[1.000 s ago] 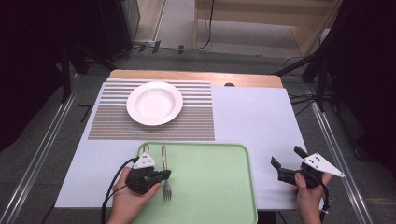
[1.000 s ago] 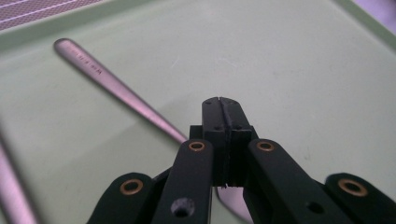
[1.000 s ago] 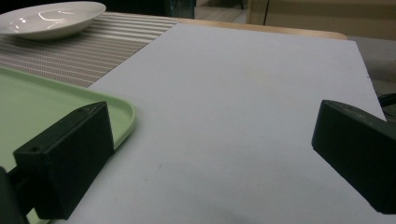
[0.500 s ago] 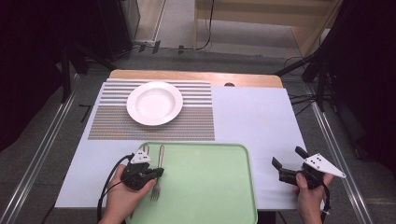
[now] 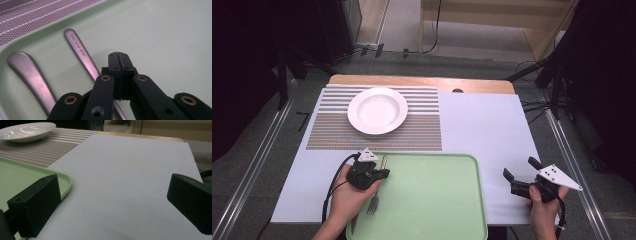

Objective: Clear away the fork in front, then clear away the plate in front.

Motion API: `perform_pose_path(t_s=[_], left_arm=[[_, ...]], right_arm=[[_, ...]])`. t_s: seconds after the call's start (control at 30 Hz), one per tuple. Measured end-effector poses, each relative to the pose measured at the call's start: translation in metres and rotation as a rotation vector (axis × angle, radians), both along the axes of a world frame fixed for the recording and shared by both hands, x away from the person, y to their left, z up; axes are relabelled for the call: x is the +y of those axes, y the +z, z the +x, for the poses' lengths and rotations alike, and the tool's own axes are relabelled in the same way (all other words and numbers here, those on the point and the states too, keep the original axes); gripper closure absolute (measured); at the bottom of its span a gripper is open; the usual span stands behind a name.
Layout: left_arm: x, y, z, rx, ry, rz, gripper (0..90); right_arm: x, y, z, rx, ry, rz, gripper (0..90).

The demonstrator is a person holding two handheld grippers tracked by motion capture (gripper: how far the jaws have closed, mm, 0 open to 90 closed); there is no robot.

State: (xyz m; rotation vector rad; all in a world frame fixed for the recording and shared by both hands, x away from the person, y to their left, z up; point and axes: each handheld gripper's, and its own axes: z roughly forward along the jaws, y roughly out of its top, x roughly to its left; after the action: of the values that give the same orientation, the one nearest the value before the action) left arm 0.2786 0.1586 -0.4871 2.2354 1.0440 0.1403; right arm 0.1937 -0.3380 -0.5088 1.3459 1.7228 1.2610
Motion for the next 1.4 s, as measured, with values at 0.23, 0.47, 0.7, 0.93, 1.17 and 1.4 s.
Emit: perform_pose_path(t_s=[0.23, 0.47, 0.7, 0.93, 1.17, 1.4], left_arm=[[0.014, -0.006, -0.001, 0.008, 0.024, -0.024, 89.7], [0.023, -0.004, -0.002, -0.016, 0.03, -0.104, 89.5], [0.043, 0.011, -0.003, -0.11, 0.044, -0.26, 55.9], [0.059, 0.02, -0.001, -0.148, 0.068, -0.335, 8.3], [0.071, 0.027, -0.002, -0.201, 0.048, -0.395, 0.0], [0.078, 0.027, 0.002, -0.257, 0.087, -0.358, 0.0]], right_arm=[[-0.002, -0.001, 0.001, 0.002, 0.003, 0.0, 0.0], [0.0, -0.001, 0.001, 0.004, 0.006, -0.004, 0.0], [0.001, -0.002, 0.002, 0.003, 0.013, -0.018, 0.0], [0.002, -0.002, 0.001, 0.006, 0.016, -0.023, 0.0], [0.001, -0.002, -0.002, 0.006, 0.013, -0.032, 0.0], [0.0, 0.001, -0.001, -0.004, 0.006, -0.019, 0.0]])
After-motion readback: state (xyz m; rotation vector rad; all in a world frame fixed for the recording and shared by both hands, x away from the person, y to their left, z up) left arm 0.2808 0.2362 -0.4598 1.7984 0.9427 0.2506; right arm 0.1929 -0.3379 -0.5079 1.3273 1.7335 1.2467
